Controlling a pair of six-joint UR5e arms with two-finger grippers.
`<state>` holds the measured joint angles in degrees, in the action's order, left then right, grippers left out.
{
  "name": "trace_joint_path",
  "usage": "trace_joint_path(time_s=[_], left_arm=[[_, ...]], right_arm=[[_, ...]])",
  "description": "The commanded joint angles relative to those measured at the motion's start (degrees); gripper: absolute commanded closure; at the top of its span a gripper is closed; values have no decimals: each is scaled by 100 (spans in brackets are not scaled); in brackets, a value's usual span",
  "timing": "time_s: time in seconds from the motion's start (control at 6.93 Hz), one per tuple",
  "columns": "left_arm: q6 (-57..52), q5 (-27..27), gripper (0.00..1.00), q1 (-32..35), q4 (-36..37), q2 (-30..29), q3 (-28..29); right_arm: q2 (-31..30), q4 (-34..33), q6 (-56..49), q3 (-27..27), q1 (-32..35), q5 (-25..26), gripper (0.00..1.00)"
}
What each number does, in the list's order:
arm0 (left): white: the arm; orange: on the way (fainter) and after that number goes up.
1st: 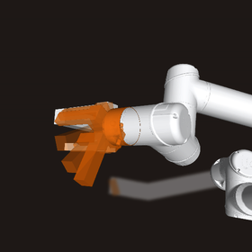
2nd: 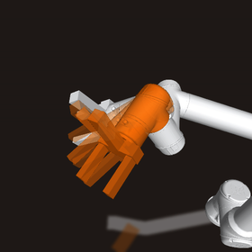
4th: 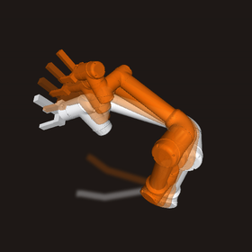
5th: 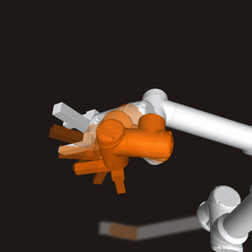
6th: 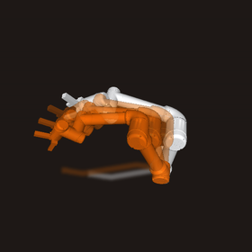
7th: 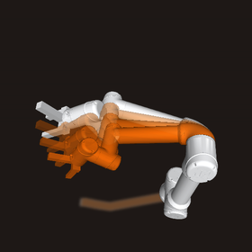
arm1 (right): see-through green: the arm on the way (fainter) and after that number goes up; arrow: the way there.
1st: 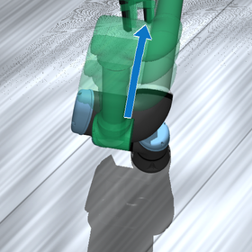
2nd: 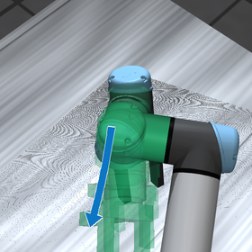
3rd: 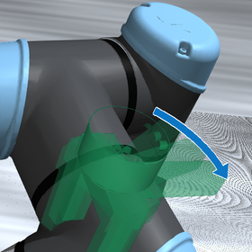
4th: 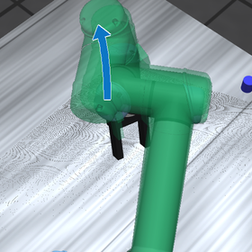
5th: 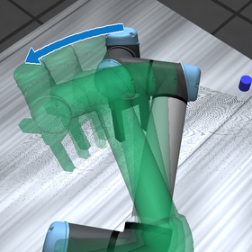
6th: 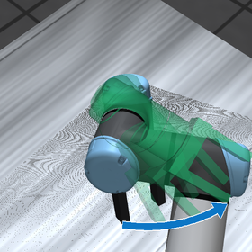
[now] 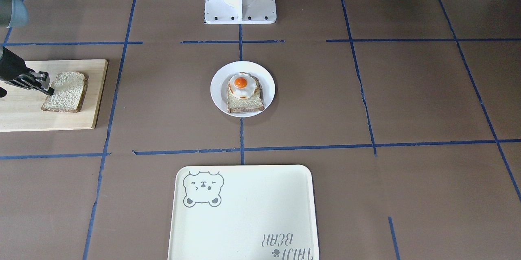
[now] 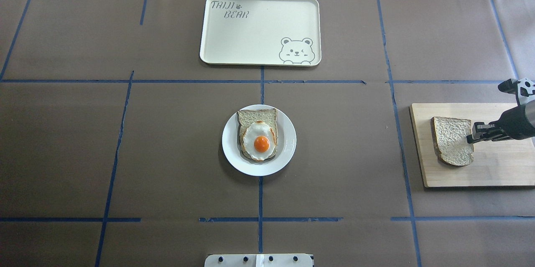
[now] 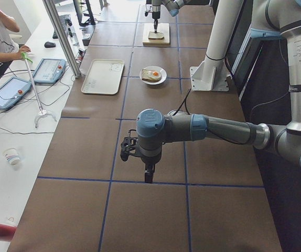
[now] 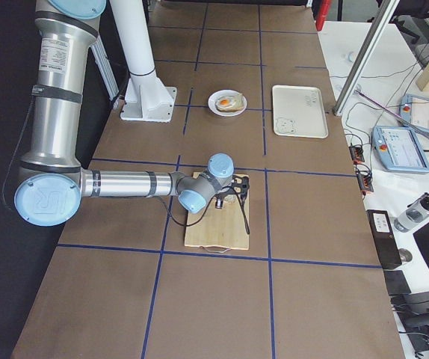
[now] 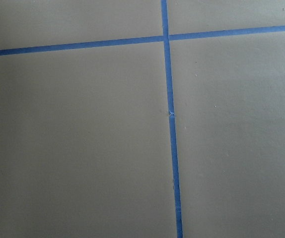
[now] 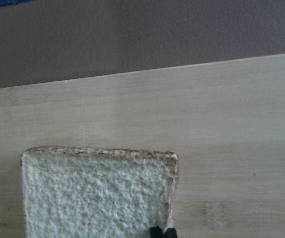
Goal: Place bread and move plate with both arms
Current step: 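Reach the right gripper down to the bread slice on the cutting board, then grasp the bread slice with the right gripper and carry it toward the plate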
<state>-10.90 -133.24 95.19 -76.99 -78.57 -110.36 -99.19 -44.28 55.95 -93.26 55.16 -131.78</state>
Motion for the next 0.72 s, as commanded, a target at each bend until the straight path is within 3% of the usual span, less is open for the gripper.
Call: trace_joint_path(time_s=[0.0, 0.29, 0.58], left_arm=[[0, 0, 0, 0, 0, 0, -12], [0, 0, 0, 0, 9, 0, -21], [0, -9, 0, 0, 9, 0, -29]], right_arm=[[5, -1, 3, -156, 21, -355, 100], [67, -19, 3, -656, 101, -559, 100], [975, -36, 325, -738, 92, -804, 100]])
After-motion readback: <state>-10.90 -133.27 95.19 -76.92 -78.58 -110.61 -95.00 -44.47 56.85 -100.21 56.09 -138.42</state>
